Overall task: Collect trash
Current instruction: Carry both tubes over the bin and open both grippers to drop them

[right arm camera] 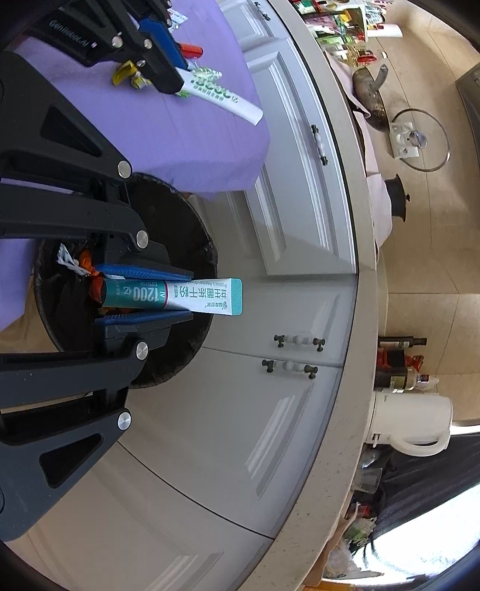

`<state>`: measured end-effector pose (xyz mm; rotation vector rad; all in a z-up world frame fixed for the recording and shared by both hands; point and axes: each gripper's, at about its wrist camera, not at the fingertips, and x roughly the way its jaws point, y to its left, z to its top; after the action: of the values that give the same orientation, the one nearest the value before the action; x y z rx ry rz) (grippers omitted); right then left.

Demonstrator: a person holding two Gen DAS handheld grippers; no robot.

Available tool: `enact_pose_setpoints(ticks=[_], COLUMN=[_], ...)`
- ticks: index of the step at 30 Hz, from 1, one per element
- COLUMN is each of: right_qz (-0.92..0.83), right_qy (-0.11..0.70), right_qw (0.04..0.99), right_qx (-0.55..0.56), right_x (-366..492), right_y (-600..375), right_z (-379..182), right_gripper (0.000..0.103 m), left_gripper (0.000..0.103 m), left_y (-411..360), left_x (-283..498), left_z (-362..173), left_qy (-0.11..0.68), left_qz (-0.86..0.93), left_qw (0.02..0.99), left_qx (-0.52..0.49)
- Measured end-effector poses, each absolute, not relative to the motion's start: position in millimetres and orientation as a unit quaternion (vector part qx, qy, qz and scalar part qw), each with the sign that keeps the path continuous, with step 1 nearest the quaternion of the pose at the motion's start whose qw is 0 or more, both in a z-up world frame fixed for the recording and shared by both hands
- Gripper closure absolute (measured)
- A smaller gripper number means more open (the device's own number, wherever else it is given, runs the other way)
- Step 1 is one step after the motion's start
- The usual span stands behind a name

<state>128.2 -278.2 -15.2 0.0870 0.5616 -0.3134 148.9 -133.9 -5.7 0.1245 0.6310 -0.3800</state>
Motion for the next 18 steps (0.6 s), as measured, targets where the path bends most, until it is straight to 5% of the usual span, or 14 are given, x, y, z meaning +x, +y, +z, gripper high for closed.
enact_pose_setpoints(ticks=[18], right_qz=[-0.162], right_qy=[0.287], right_qw=[0.943], right_qx=[0.056], right_x=[143.1], right_y=[-308.0], right_z=[-33.1], right_gripper=[0.086], left_gripper=[0.08], left_y=[-173.1], left_x=[171.3], left_z=[-20.8], left_qy=[0.331], left_qz=[-0.19], left_qw=[0.921], left_qx=[0.073])
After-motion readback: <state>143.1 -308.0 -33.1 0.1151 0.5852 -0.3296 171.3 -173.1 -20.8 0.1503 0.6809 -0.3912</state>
